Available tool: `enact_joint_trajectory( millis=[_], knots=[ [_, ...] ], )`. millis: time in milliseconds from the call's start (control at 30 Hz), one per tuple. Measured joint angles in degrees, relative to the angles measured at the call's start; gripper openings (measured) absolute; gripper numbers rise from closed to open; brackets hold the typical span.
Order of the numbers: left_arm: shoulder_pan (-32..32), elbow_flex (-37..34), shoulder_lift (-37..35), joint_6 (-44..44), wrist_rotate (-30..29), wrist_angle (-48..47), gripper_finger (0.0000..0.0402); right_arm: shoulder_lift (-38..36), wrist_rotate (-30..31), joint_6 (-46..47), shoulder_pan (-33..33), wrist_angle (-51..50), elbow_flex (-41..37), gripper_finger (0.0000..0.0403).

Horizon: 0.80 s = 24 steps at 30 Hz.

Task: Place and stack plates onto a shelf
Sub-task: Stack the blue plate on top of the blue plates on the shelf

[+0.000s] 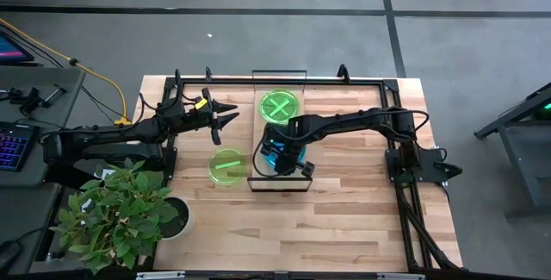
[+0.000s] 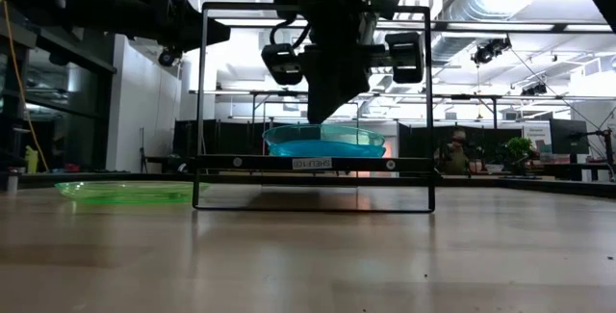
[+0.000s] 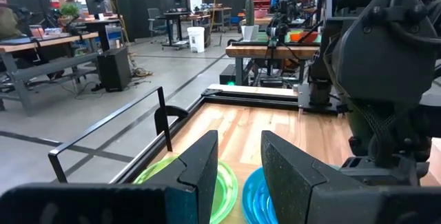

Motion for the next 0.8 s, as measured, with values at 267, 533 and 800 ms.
enact_joint_trajectory(
  millis=[267, 533, 800],
  knots=[
    [0.0, 0.0, 0.0, 0.0, -0.2, 0.0, 0.0104, 0.3, -0.3, 0.4, 1.0, 0.7, 0.0, 0.0],
    [0.0, 0.0, 0.0, 0.0, -0.4, -0.1, 0.0104, 1.6, 3.1, 2.0, 0.8, 0.9, 0.2, 0.0],
    [0.0, 0.0, 0.0, 0.0, -0.4, -0.1, 0.0104, 1.6, 4.1, 1.9, 0.9, 1.3, 0.0, 0.0]
  ],
)
